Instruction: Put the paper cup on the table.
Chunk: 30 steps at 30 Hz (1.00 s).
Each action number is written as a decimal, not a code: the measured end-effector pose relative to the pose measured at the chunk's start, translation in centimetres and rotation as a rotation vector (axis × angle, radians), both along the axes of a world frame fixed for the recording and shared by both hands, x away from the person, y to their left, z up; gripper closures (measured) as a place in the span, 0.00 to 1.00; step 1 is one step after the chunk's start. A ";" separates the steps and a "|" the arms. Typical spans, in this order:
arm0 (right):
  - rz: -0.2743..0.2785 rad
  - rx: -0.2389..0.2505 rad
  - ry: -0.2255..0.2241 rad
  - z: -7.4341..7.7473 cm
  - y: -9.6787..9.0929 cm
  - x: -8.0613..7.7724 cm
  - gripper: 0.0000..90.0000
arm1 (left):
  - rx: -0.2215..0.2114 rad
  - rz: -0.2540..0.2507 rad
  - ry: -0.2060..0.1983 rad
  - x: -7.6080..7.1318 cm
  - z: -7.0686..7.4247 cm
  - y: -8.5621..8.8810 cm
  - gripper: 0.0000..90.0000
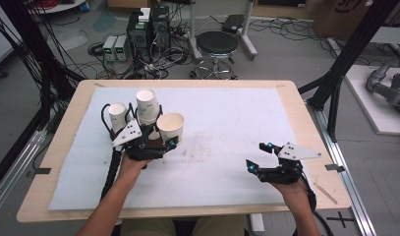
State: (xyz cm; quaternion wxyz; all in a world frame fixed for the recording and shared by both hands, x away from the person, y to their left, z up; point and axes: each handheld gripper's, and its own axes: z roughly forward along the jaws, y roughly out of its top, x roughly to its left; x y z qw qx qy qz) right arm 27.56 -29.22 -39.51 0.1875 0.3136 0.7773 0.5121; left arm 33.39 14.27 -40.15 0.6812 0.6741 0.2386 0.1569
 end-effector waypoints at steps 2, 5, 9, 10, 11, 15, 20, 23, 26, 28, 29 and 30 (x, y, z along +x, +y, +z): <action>-0.001 -0.003 -0.001 0.0 -0.1 0.0 0.24 | -0.013 0.010 0.019 0.2 -0.3 -0.3 0.34; -0.005 0.001 -0.009 0.2 -0.2 0.0 0.24 | -0.005 0.020 0.023 0.6 -0.7 -0.9 0.34; -0.011 0.007 -0.013 0.3 -0.5 0.0 0.24 | 0.030 0.029 0.038 0.9 -1.4 -2.0 0.34; -0.010 0.007 -0.009 0.3 -0.5 0.0 0.24 | 0.042 0.034 0.042 0.9 -1.7 -2.3 0.34; -0.011 0.007 -0.012 0.3 -0.5 0.0 0.24 | 0.050 0.034 0.048 0.9 -1.9 -2.6 0.34; -0.014 0.012 -0.014 0.4 -0.6 0.0 0.24 | 0.077 0.043 0.076 1.2 -2.8 -3.6 0.34; -0.013 0.014 -0.022 0.5 -0.7 0.0 0.24 | 0.151 0.059 0.087 1.2 -3.7 -4.8 0.34; -0.013 0.016 -0.015 0.4 -0.8 -0.1 0.24 | 0.193 0.075 0.093 1.2 -4.1 -5.3 0.35; -0.012 0.019 -0.016 0.4 -0.8 0.0 0.24 | 0.249 0.086 0.105 1.2 -4.4 -5.6 0.35; -0.012 0.019 -0.013 0.4 -0.9 0.0 0.24 | 0.310 0.103 0.110 1.1 -4.5 -5.9 0.35; -0.012 0.019 -0.014 0.4 -0.9 0.0 0.24 | 0.331 0.102 0.111 1.1 -4.6 -5.9 0.36; -0.011 0.018 -0.017 0.4 -0.9 0.0 0.24 | 0.350 0.104 0.113 1.1 -4.6 -6.0 0.36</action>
